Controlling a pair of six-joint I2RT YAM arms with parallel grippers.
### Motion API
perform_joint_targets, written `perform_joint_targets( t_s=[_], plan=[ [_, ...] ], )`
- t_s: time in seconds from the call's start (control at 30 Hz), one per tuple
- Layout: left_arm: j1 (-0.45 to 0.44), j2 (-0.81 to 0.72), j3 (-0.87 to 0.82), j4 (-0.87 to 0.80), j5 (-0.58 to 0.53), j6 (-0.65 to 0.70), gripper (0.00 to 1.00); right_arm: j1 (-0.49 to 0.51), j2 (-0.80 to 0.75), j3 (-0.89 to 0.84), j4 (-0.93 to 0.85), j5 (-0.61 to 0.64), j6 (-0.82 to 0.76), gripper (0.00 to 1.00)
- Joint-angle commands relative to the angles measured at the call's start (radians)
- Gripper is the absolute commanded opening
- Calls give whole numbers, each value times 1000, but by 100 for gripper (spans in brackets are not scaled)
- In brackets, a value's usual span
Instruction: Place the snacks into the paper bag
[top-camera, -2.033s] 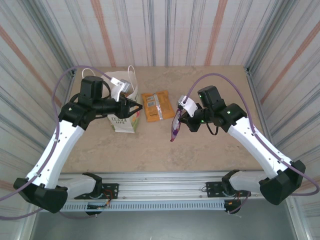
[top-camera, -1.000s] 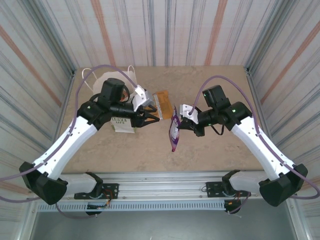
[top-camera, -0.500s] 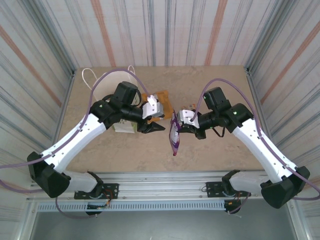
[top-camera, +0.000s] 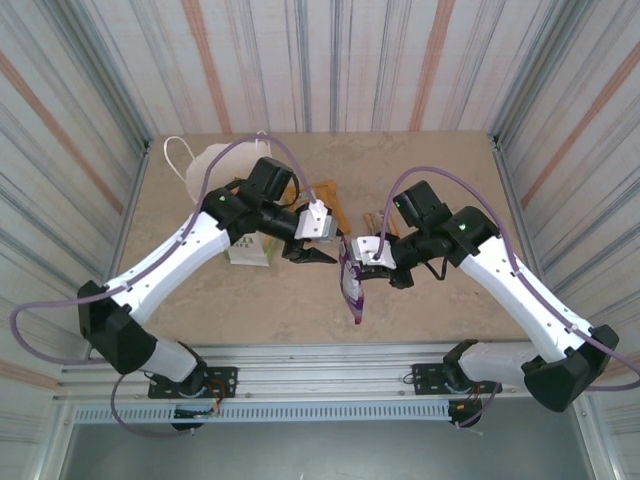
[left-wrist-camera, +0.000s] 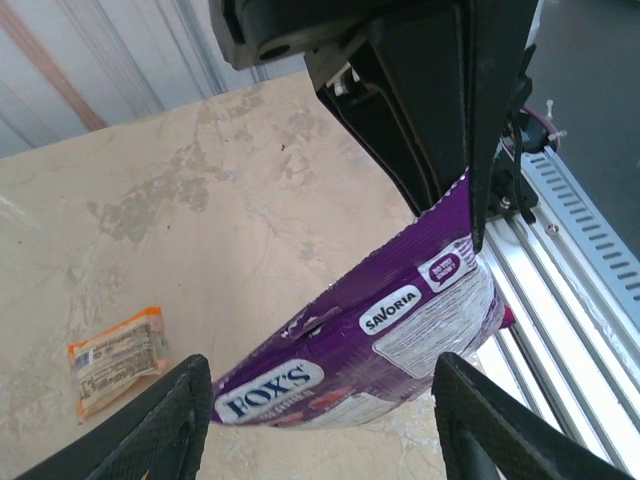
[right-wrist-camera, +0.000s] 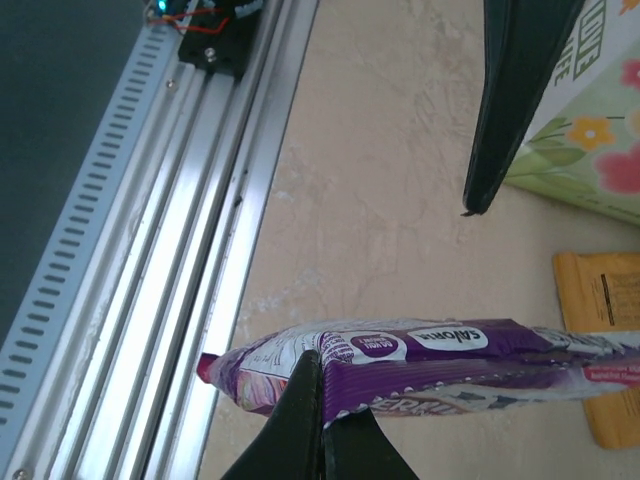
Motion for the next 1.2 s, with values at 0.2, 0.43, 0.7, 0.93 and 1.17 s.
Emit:
perform_joint_targets(
  t_s=[0.2, 0.43, 0.7, 0.93, 1.17],
  plan=[
    [-47, 80, 73, -98, 1, 195, 63, 26, 12, 59, -68, 55, -66, 0],
    [-63, 130, 101, -101, -14, 215, 54, 30, 11, 63, -72, 92, -80, 0],
    [-73, 145, 103, -133, -45, 246, 34, 29, -7, 50, -37, 97, -82, 0],
    [-73, 113, 84, -80, -85, 182, 0, -8, -60, -34, 62, 99, -30, 3],
    [-73, 74, 71, 4, -168, -30, 0, -72, -178, -212, 279, 106, 193, 39]
  ],
)
